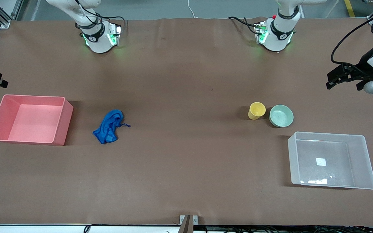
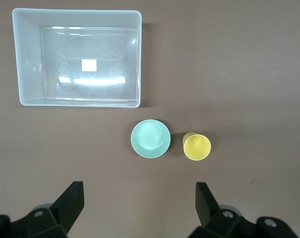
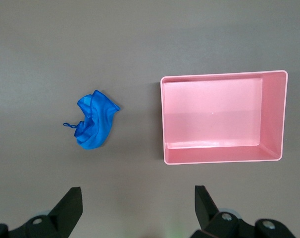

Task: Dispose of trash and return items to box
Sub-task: 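Reach the right gripper to the blue cloth while the left gripper reaches the bowl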

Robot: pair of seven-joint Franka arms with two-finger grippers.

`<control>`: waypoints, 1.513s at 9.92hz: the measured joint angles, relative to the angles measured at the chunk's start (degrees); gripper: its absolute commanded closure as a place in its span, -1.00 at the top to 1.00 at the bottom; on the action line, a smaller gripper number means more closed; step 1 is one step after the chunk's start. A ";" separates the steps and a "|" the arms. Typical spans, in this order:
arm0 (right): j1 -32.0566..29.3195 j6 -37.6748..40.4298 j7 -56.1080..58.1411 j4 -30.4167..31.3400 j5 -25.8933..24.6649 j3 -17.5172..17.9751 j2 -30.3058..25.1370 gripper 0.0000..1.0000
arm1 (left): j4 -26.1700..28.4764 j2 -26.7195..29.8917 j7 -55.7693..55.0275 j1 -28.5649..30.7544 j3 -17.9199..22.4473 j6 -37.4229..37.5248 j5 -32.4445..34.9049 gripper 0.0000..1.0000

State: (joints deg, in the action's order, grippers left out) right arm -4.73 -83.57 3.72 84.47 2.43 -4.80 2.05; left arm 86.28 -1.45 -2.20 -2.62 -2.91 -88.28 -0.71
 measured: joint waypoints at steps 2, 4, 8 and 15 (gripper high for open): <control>0.00 0.00 0.00 0.00 0.00 0.00 0.00 1.00 | 0.02 0.00 -0.08 -0.01 0.00 0.17 0.04 0.99; 0.00 0.00 0.02 0.00 0.00 0.00 0.00 1.00 | 0.08 0.00 -0.18 0.02 0.00 0.41 0.11 0.96; 0.20 -3.79 0.22 0.65 1.01 6.08 0.99 1.00 | 4.99 0.82 -0.18 0.21 0.59 -1.30 0.25 0.95; 3.50 -39.59 -1.48 22.05 -0.63 15.56 16.07 1.00 | 53.17 4.22 -0.14 1.10 2.76 -51.15 0.44 0.96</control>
State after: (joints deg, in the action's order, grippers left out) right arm -1.24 -123.16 2.23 106.52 1.80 10.76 18.11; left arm 139.45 2.77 -2.35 -1.52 -0.15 -139.43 -0.27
